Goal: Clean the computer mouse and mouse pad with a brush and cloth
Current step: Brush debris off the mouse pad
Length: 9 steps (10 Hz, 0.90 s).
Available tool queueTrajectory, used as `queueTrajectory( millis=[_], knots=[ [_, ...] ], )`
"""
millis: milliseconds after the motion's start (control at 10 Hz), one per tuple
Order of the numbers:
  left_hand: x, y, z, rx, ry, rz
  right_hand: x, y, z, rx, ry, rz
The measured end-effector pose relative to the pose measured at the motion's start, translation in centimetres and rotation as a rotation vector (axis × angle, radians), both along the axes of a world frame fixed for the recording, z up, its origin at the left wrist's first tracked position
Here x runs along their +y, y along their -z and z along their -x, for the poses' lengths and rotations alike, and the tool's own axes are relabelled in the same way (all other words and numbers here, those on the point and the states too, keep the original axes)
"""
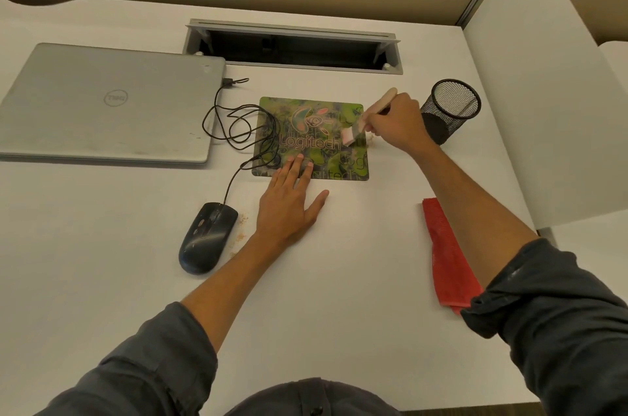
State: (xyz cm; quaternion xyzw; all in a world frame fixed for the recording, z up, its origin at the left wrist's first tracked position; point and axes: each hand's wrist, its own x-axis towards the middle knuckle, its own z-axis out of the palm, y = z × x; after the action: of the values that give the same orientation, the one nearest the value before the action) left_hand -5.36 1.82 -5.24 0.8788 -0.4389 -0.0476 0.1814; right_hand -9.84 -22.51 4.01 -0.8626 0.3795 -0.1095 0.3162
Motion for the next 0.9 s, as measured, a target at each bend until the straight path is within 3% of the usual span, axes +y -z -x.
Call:
queueTrajectory(
  millis=[200, 300, 500, 700, 900],
  knots=[
    [0.0, -0.1, 0.0, -0.002, -0.004, -0.006, -0.9, -0.4, 1.2, 0.028, 0.043, 0.148],
    [0.0, 0.0, 0.0, -0.006, -0.002, -0.007, -0.3, -0.3, 1.1, -0.011, 0.008, 0.050],
    [0.0, 0.1, 0.0, -0.011, -0.005, -0.006, -0.9, -0.3, 1.3, 0.033, 0.051, 0.159],
    [0.0, 0.4, 0.0, -0.018, -0.005, -0.007, -1.2, -0.5, -2.0, -0.096, 0.099, 0.057],
    [-0.1, 0.5, 0.0, -0.017, -0.005, -0.004, -2.2, -0.2, -2.2, 0.005, 0.172, 0.085]
  ],
)
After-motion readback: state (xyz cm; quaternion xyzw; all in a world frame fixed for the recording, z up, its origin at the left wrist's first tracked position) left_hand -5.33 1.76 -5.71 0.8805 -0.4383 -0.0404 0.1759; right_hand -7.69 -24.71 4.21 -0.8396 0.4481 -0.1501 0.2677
